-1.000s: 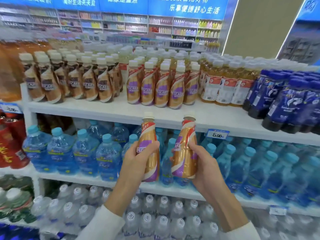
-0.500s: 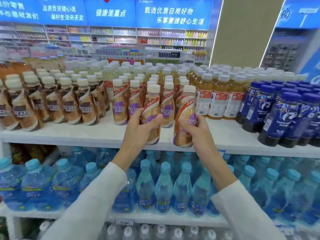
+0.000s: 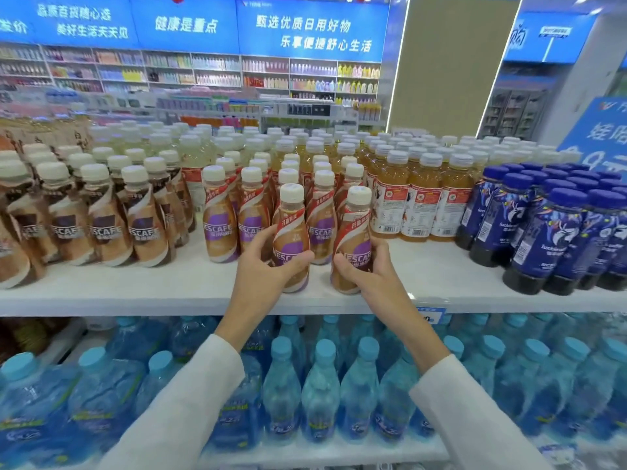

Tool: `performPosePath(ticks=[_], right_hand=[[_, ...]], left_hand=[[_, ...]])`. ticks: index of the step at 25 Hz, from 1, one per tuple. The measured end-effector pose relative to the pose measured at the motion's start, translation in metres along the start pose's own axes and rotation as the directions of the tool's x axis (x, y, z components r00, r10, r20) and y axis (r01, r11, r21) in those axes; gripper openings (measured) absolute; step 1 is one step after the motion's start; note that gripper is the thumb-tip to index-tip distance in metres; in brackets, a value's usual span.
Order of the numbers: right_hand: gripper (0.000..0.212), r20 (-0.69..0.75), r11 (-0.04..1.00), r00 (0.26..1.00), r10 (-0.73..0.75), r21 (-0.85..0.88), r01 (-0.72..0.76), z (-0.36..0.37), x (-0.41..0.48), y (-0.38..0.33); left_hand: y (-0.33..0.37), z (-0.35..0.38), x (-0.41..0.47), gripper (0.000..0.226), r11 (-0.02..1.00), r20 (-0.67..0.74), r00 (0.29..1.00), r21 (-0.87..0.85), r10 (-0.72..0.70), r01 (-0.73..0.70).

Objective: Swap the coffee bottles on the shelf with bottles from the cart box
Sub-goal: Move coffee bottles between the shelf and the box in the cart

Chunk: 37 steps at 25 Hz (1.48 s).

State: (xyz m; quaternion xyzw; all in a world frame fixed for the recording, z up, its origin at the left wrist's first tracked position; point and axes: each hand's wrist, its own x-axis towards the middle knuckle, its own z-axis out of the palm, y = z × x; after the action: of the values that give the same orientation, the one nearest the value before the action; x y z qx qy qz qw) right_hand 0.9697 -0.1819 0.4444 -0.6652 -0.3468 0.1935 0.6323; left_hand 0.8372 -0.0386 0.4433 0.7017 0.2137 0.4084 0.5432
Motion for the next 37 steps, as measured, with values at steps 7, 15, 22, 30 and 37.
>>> performPosePath(ticks=[7, 15, 22, 30, 37], right_hand=[[0.060, -0.121, 0.986, 0.989, -0.088, -0.150, 0.070, -0.013, -0.010, 0.004], [0.065, -0.246, 0.964, 0.962, -0.115, -0.260, 0.048, 0.005, -0.017, 0.005], [0.069, -0.326, 0.951, 0.941, -0.089, -0.309, -0.017, -0.010, 0.028, 0.003], [0.065, -0.277, 0.955, 0.955, -0.101, -0.295, 0.015, -0.005, 0.045, 0.010], [0.067, -0.250, 0.943, 0.960, -0.125, -0.332, 0.036, -0.005, 0.044, 0.012]], left_hand=[[-0.004, -0.017, -0.008, 0.063, 0.993, -0.018, 1.000, 0.121, -0.014, 0.016], [-0.007, -0.008, -0.014, 0.066, 0.990, -0.072, 0.997, 0.137, 0.016, -0.006], [-0.008, -0.007, -0.017, 0.061, 0.994, -0.077, 0.997, 0.105, 0.016, -0.008], [-0.007, -0.005, -0.019, 0.061, 0.995, -0.082, 0.997, 0.098, 0.008, 0.000], [-0.003, -0.011, -0.022, 0.059, 0.993, -0.093, 0.996, 0.120, -0.002, 0.013]])
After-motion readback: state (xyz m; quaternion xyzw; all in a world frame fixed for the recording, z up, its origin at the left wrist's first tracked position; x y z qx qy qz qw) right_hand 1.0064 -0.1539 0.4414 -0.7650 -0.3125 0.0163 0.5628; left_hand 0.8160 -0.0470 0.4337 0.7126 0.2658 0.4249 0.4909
